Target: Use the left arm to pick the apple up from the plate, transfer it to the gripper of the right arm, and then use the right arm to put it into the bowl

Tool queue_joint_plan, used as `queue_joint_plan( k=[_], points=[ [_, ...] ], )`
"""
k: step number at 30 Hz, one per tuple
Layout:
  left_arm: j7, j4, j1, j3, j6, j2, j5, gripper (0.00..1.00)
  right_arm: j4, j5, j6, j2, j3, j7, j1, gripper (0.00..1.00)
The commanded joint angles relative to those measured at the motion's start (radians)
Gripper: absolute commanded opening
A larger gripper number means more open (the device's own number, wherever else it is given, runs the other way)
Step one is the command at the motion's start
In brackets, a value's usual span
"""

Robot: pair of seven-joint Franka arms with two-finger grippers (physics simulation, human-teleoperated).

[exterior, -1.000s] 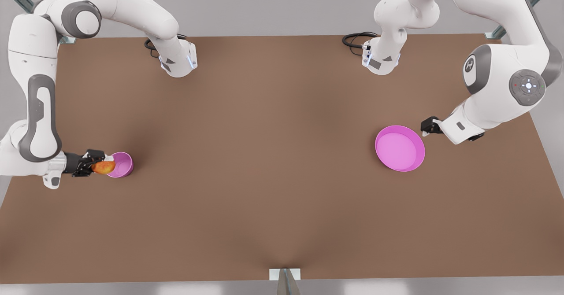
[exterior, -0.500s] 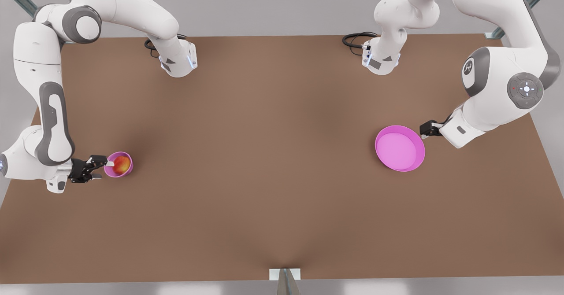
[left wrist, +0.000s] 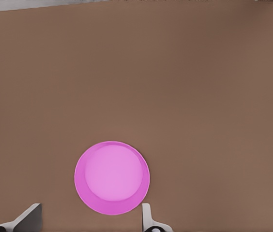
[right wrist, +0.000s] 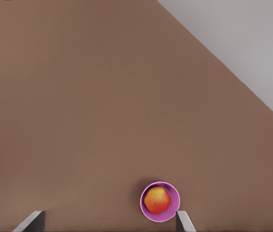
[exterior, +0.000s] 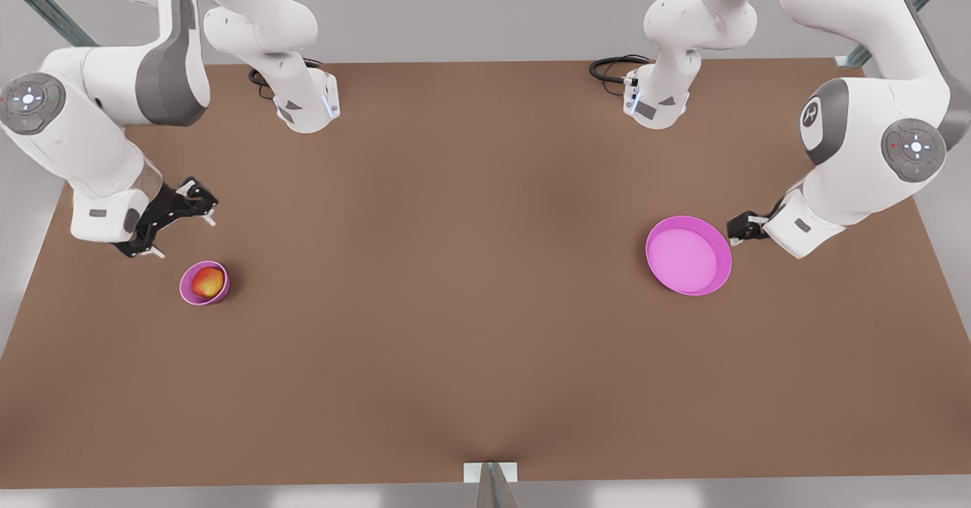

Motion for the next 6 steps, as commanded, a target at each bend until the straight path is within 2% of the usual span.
queue_joint_plan(
  k=[1,3,6],
  points=[
    [-0.026,0.009,-0.001,0.000,0.002,0.004,0.001,1.00,0.067,0.011,-0.120,0.040,0.009,0.651,-0.036,0.96],
    [-0.030,0.025,-0.001,0.000,0.002,0.012,0.001,1.00,0.085,0.014,-0.111,0.071,0.011,0.656,-0.039,0.96],
    [-0.030,0.025,-0.002,0.000,0.002,0.012,0.001,1.00,-0.010,0.048,-0.027,0.013,0.001,0.656,-0.042,0.96]
  ],
)
